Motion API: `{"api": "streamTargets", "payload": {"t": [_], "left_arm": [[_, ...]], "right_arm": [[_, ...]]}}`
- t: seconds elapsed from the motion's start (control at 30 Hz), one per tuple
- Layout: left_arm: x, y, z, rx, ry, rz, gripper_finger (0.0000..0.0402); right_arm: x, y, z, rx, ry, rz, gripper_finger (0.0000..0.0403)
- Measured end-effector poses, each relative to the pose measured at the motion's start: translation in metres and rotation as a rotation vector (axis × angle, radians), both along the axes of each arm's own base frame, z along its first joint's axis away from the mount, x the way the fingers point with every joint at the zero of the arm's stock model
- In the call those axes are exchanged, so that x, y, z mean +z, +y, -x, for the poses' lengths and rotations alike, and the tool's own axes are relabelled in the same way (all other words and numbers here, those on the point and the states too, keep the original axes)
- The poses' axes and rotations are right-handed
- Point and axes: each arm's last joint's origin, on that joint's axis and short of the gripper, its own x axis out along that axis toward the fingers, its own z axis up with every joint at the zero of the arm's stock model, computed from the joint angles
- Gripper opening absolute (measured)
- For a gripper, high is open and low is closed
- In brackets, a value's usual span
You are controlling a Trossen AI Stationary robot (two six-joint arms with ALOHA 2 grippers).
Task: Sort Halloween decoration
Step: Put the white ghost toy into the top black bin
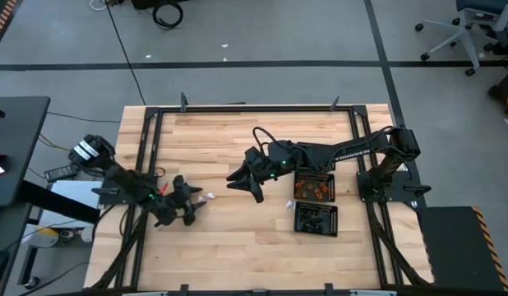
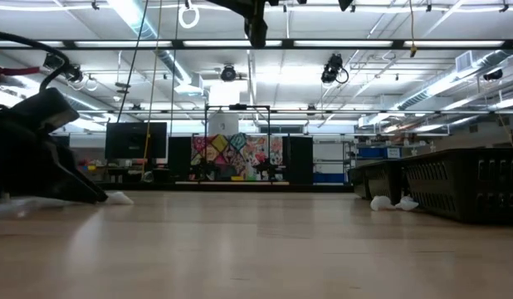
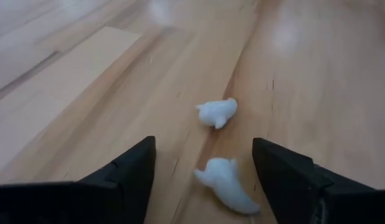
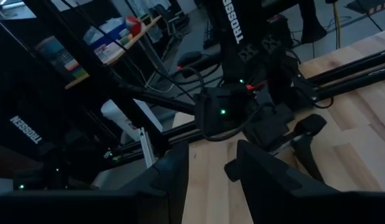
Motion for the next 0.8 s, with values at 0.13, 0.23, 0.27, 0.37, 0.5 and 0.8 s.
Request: {"api": "streamTargets", "payload": {"t": [0.13, 0.23, 0.27, 0.37, 0.5, 0.8], "left_arm": [[-0.0018, 0.0024, -0.0043, 0.006, 0.001, -0.007, 0.0229], [-0.0028, 0.0035, -0.0057, 0.008, 0.009, 0.009, 0.0202], [-0.003, 0.0036, -0.0056, 0.013, 0.009, 0.016, 0.0192], [-0.0036, 0.004, -0.0051, 0.027, 0.009, 0.032, 0.0163], [-0.0039, 0.0043, -0.0049, 0.03, 0.012, 0.03, 0.0128], [-0.0034, 0.0043, -0.0051, 0.049, -0.006, 0.047, 0.0061]], "right_arm": [[0.0, 0.0002, 0.0001, 0.008, 0.0, -0.001, 0.014], [0.0002, 0.0007, 0.0002, 0.027, 0.0, -0.005, 0.014], [0.0, 0.0008, 0.0002, 0.03, 0.0, -0.005, 0.014], [0.0001, 0.0012, 0.0003, 0.041, 0.0, -0.007, 0.014], [0.0, 0.0012, 0.0003, 0.044, 0.0, -0.008, 0.014], [0.0, 0.0005, 0.0002, 0.032, -0.005, 0.012, 0.014]]}}
